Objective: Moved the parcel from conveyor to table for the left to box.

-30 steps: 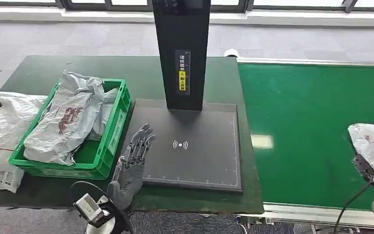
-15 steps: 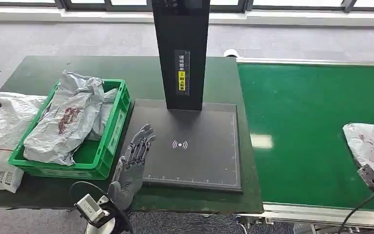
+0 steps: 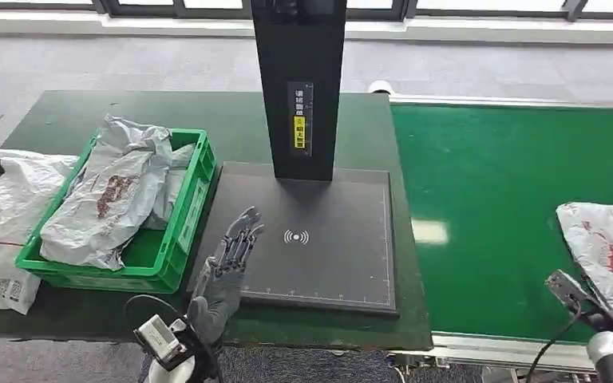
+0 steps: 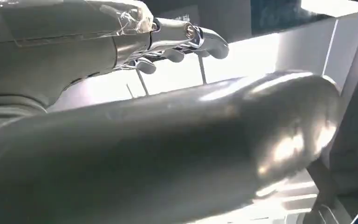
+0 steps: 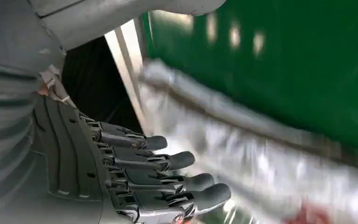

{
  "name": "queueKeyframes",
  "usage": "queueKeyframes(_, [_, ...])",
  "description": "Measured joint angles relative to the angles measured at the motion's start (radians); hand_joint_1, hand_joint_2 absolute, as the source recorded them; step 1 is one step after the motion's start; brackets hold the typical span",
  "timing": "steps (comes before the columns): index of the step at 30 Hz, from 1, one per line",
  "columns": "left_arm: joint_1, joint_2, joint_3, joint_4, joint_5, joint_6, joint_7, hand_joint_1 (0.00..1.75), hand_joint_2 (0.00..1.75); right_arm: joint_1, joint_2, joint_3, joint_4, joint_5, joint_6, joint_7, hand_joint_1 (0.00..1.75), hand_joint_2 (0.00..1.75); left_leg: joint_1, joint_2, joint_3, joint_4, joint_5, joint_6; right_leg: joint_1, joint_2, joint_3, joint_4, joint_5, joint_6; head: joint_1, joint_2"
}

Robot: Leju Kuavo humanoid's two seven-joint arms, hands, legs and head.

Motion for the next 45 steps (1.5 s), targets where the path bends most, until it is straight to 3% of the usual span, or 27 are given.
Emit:
queueKeyframes(10, [-0.052, 0.000, -0.018, 0.063, 0.000, -0.011, 0.000, 0.00, 0.00, 0.035, 0.008, -0.041, 0.002, 0.000, 0.153, -0.028, 0.00, 1.75, 0.001, 0.002, 0.006, 0.000, -0.001, 0.001, 0.001, 0.002, 0.006, -0.002, -0.001, 0.001, 0.000, 0.000])
queueKeyframes(16, [-0.059, 0.000, -0.022, 0.080, 0.002, -0.011, 0.000, 0.00, 0.00, 0.044, 0.008, -0.057, 0.002, -0.002, 0.187, -0.034, 0.00, 1.75, 0.001, 0.002, 0.010, 0.000, -0.002, 0.002, 0.001, 0.002, 0.009, -0.003, -0.001, 0.002, 0.000, 0.000])
queueKeyframes(17, [-0.059, 0.000, -0.023, 0.082, 0.002, -0.011, 0.000, 0.00, 0.00, 0.046, 0.008, -0.058, 0.002, -0.002, 0.199, -0.033, 1.75, 1.75, 0.001, 0.002, 0.010, 0.000, -0.002, 0.003, 0.002, 0.002, 0.010, -0.004, -0.002, 0.003, 0.000, 0.000])
queueKeyframes(36, [-0.054, 0.000, -0.023, 0.083, 0.002, 0.001, 0.000, 0.00, 0.00, 0.063, -0.010, -0.067, 0.000, 0.028, 0.222, -0.098, 1.75, 1.75, 0.003, 0.001, 0.013, 0.001, -0.005, 0.006, 0.003, 0.001, 0.018, -0.008, -0.003, 0.004, 0.000, 0.000])
queueKeyframes(45, [-0.046, 0.000, -0.023, 0.082, 0.003, 0.005, 0.000, 0.00, 0.00, 0.032, 0.011, -0.063, -0.005, 0.085, 0.076, -0.137, 1.75, 1.75, 0.003, 0.001, 0.011, 0.001, -0.005, 0.006, 0.003, 0.001, 0.017, -0.006, -0.003, 0.004, 0.000, 0.000])
